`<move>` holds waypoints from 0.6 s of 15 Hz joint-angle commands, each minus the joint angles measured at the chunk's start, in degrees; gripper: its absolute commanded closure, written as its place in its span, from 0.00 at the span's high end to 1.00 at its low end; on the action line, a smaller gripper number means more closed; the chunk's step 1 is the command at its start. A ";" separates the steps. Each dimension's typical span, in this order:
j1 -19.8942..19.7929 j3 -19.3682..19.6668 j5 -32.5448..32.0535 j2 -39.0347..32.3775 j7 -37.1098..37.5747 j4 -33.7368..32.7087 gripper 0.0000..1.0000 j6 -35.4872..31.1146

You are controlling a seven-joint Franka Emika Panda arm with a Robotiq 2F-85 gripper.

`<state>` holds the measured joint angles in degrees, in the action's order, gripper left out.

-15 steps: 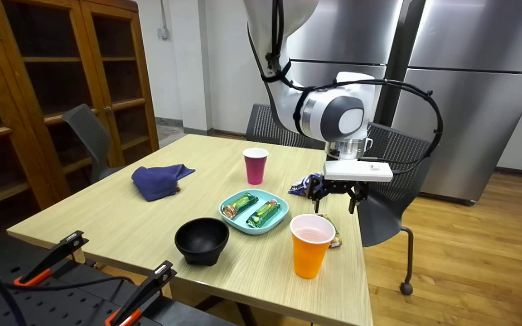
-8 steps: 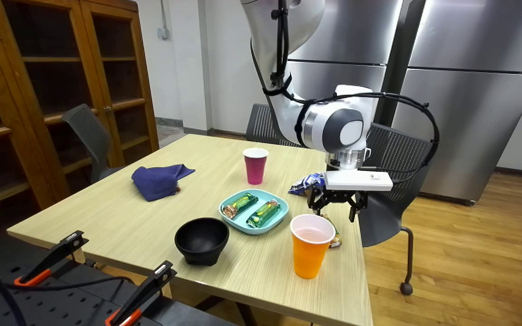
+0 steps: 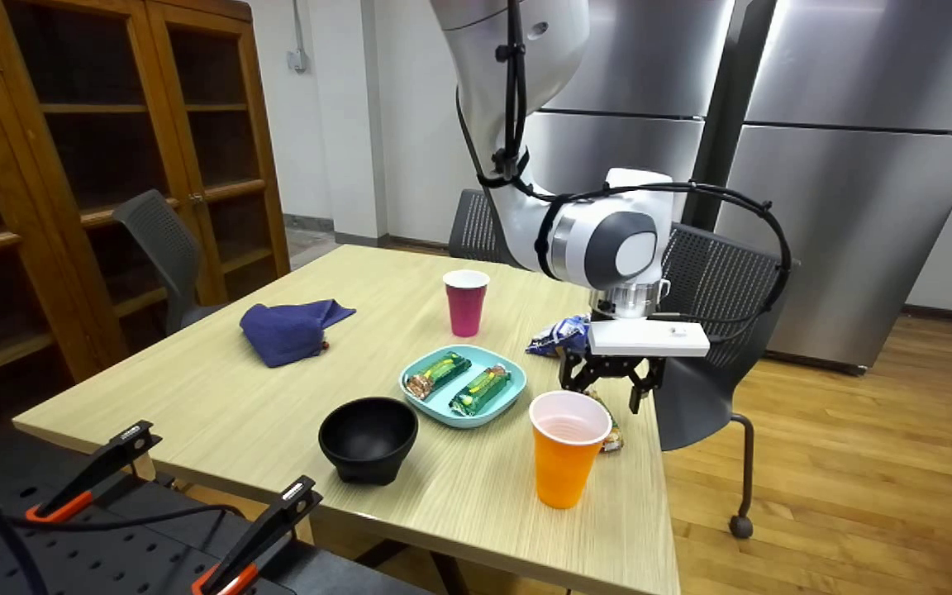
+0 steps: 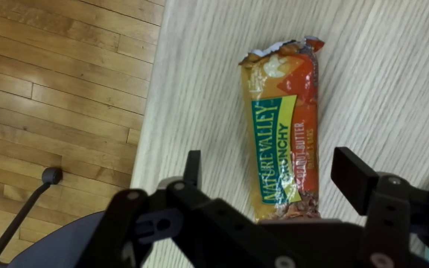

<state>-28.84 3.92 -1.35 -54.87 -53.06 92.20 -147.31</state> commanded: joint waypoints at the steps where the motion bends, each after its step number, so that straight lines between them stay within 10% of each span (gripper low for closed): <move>1: 0.11 0.15 -1.16 -0.86 0.32 -2.12 0.58 0.48; 6: -0.18 -0.09 -0.88 -0.93 0.22 -2.43 0.20 0.90; 9: -0.24 -0.19 -0.74 -0.95 0.29 -2.47 0.15 0.99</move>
<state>-28.85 3.93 -1.35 -55.09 -53.06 91.27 -147.31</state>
